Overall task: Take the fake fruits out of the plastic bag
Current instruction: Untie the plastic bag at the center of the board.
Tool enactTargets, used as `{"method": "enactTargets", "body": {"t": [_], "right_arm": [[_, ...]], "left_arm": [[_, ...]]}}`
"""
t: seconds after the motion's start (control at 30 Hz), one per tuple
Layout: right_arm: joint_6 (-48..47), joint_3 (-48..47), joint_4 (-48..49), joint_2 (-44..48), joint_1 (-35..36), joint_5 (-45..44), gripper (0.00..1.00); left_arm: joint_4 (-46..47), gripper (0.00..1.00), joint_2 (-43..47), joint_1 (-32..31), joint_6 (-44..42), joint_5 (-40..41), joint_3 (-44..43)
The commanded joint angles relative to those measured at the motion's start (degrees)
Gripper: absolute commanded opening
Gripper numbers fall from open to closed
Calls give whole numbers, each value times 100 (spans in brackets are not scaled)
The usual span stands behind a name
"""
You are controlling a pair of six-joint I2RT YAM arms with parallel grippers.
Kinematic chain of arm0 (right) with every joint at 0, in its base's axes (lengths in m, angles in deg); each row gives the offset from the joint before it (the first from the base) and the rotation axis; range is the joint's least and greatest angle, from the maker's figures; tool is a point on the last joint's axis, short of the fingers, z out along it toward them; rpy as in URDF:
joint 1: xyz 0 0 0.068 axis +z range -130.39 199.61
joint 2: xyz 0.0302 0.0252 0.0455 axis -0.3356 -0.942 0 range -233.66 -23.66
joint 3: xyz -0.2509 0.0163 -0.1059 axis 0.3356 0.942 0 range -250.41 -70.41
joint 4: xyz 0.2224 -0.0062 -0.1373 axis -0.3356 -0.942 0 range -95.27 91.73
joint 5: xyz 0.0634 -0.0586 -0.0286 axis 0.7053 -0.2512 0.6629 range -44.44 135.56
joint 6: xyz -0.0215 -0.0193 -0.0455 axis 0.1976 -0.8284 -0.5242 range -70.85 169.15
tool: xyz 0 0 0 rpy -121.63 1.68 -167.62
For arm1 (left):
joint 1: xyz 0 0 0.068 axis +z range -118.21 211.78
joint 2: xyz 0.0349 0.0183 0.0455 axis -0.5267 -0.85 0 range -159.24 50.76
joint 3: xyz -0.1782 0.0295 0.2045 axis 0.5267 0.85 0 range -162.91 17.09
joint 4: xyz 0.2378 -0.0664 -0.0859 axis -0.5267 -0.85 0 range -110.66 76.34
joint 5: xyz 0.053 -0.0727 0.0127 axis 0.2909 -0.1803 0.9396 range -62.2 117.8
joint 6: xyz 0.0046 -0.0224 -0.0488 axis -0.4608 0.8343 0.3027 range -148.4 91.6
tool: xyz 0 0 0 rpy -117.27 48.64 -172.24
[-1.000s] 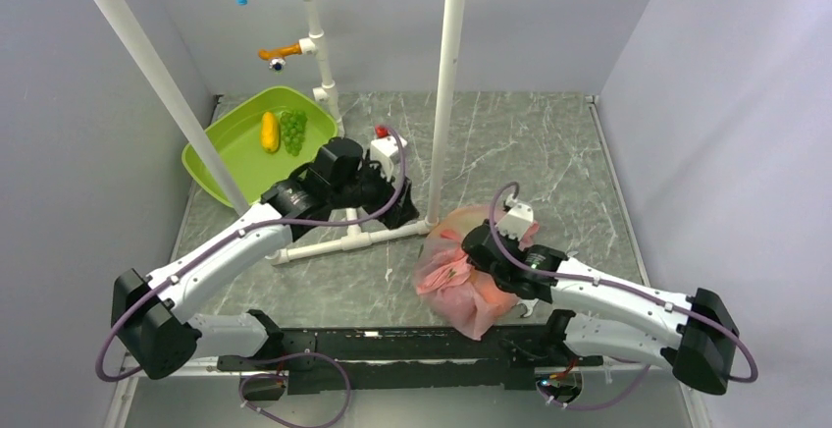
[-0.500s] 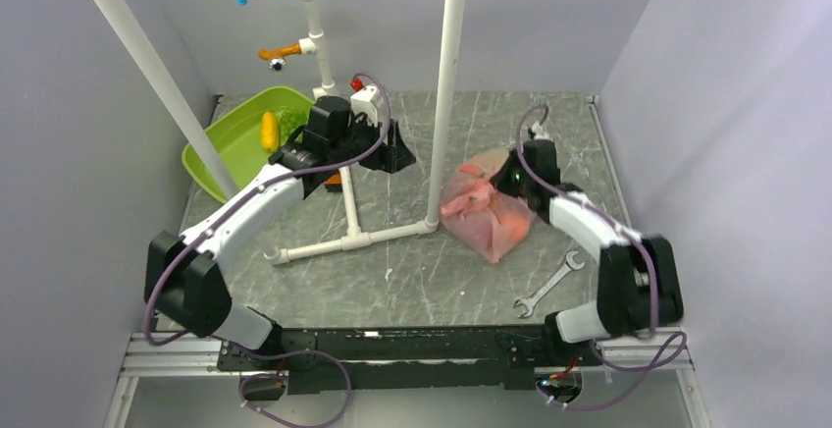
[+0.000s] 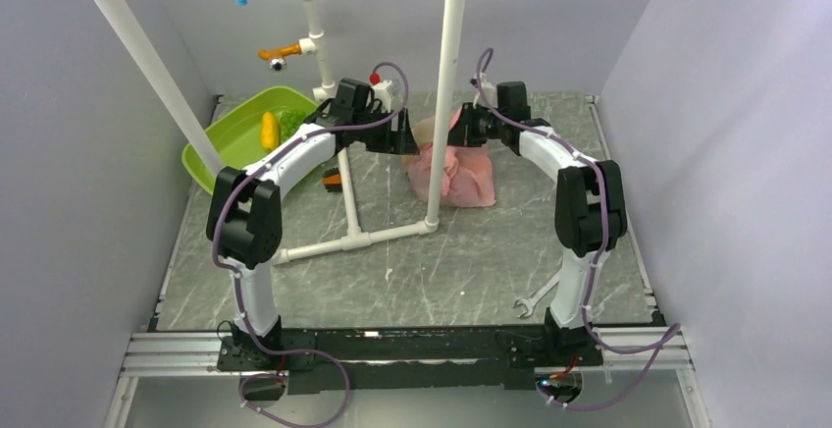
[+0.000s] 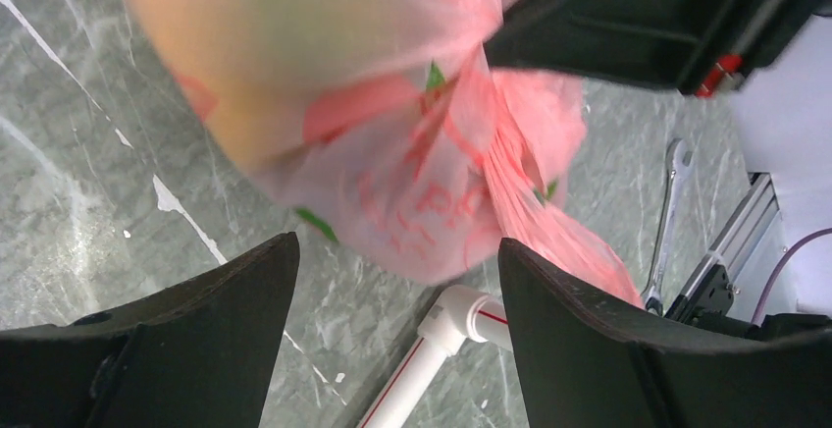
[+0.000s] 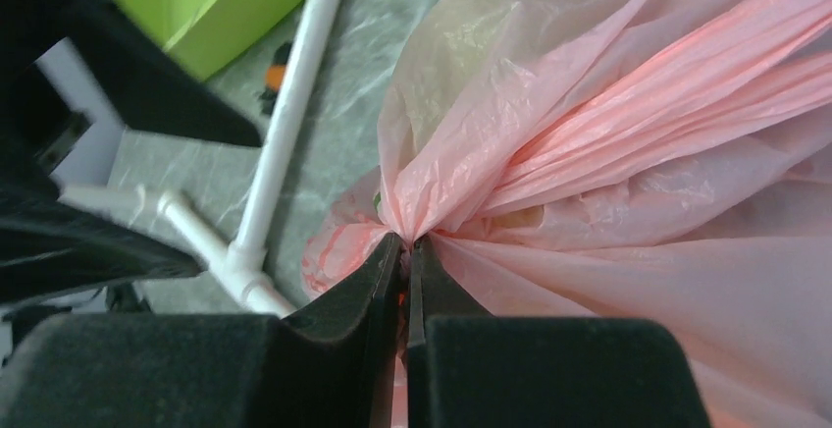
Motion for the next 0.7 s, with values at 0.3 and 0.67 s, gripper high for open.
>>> {"method": "enactTargets", "body": {"t": [0.3, 0.67], "right_arm": [[-313, -97, -103, 202, 734, 497, 20], [345, 487, -329, 909, 903, -1158, 64]], "left_arm": [[-76, 67, -388, 17, -8, -523, -200], [-132, 50, -432, 17, 190, -754, -208]]}}
